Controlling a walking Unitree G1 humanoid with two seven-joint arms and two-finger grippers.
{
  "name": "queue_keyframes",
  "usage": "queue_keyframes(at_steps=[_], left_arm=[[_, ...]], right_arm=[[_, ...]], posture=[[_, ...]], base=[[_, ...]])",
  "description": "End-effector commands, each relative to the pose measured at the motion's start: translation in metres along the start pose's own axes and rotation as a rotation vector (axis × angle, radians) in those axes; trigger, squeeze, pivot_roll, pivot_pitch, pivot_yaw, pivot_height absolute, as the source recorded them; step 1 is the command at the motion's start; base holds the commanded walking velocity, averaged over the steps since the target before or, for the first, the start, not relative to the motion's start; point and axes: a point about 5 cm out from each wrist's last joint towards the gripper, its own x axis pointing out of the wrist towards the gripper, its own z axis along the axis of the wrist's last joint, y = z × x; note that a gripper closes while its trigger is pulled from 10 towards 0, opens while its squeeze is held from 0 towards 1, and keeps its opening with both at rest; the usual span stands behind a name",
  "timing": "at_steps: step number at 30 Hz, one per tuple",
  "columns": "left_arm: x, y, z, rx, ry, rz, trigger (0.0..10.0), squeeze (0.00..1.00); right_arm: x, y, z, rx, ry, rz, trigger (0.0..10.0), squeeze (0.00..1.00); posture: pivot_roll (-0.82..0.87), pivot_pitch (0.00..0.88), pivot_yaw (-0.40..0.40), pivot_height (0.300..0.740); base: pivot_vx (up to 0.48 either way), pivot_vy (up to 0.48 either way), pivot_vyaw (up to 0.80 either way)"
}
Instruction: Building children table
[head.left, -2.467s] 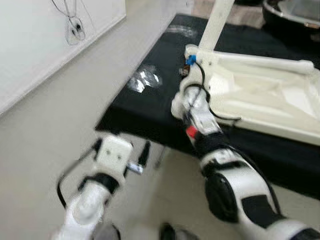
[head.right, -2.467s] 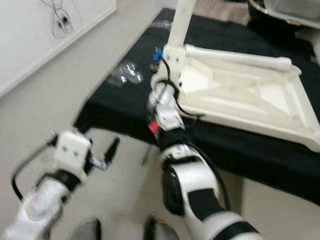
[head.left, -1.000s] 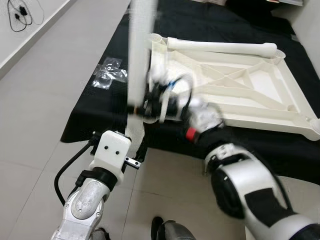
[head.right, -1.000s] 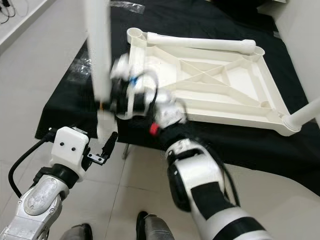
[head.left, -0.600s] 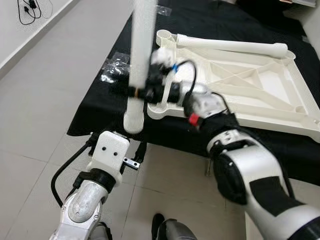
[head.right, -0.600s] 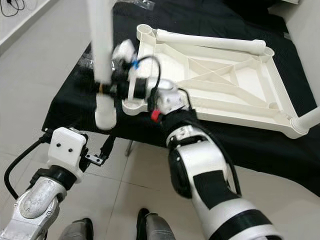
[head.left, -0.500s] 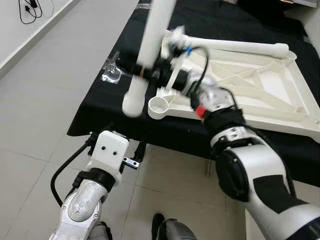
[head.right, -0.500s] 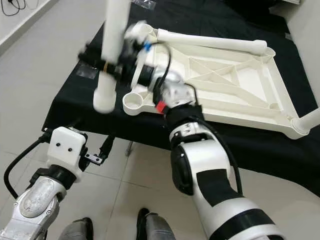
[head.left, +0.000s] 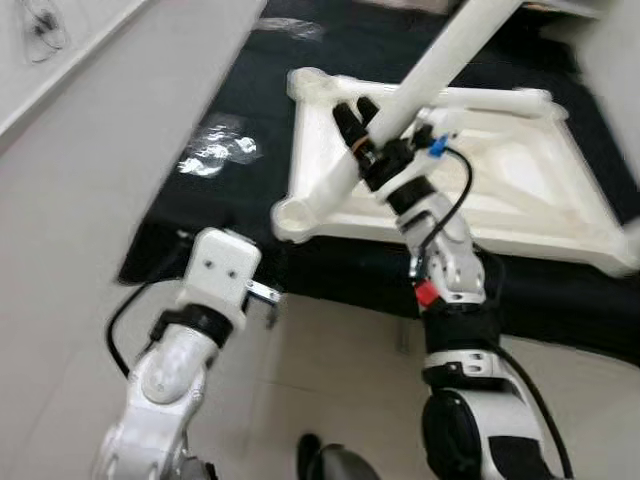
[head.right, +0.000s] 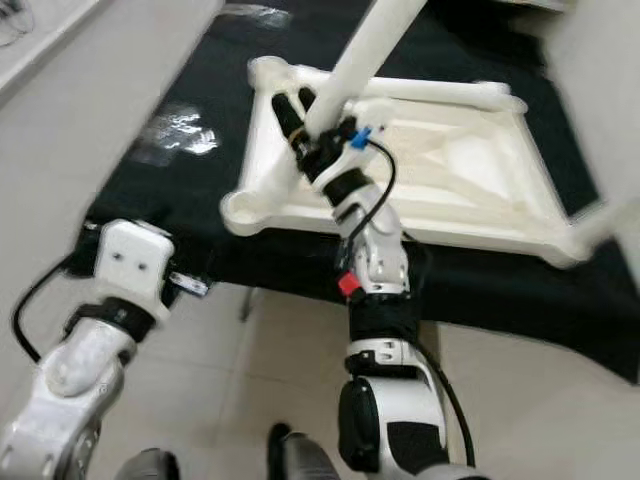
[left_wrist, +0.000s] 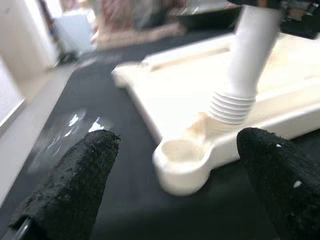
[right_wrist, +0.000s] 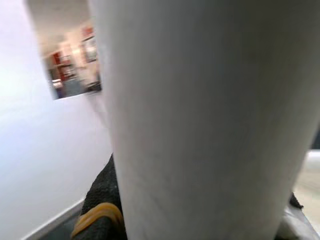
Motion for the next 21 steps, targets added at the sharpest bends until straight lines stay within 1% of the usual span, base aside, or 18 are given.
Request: queue_keyframes(at_steps=[1,3,5,6,8,13,16,20,21], left_arm=[[0.003,0.007,0.001,0.027,-0.008,0.037,10.0,0.00],[0.003,0.007,0.001,0.027,-0.008,0.037,10.0,0.00],[0.011,0.015,0.012,0.057,-0.058,0.074,10.0,0.00],[0.011,0.015,0.012,0.057,-0.058,0.074,10.0,0.00],[0.017,0.021,0.018,0.079,-0.089,0.091,10.0,0.00],[0.021,0.024,0.020,0.095,-0.102,0.098,10.0,0.00],[0.022,0.025,0.018,0.121,-0.102,0.092,10.0,0.00],[0.022,0.025,0.018,0.121,-0.102,0.092,10.0,0.00],[0.022,0.024,0.016,0.126,-0.097,0.086,10.0,0.00]], right_arm=[[0.012,0.004,0.020,-0.025,-0.103,-0.008,10.0,0.00],[0.012,0.004,0.020,-0.025,-0.103,-0.008,10.0,0.00],[0.022,0.003,0.032,-0.035,-0.147,-0.023,10.0,0.00],[0.022,0.003,0.032,-0.035,-0.147,-0.023,10.0,0.00],[0.026,0.003,0.034,-0.038,-0.149,-0.028,10.0,0.00],[0.024,0.005,0.030,-0.043,-0.137,-0.038,10.0,0.00],[0.021,0.004,0.023,-0.021,-0.108,-0.068,10.0,0.00],[0.021,0.004,0.023,-0.021,-0.108,-0.068,10.0,0.00],[0.017,0.005,0.021,-0.025,-0.095,-0.089,10.0,0.00]], posture=[[0.14,0.095,-0.127,0.740],[0.14,0.095,-0.127,0.740],[0.15,0.081,-0.131,0.740],[0.15,0.081,-0.131,0.740],[0.15,0.071,-0.133,0.740],[0.15,0.068,-0.136,0.740],[0.15,0.064,-0.137,0.740],[0.15,0.064,-0.137,0.740],[0.15,0.068,-0.135,0.740]], base=[[0.000,0.000,0.00],[0.000,0.000,0.00],[0.127,0.000,0.00],[0.255,0.000,0.00],[0.291,0.000,0.00],[0.323,0.000,0.00],[0.349,0.000,0.00],[0.349,0.000,0.00],[0.364,0.000,0.00]])
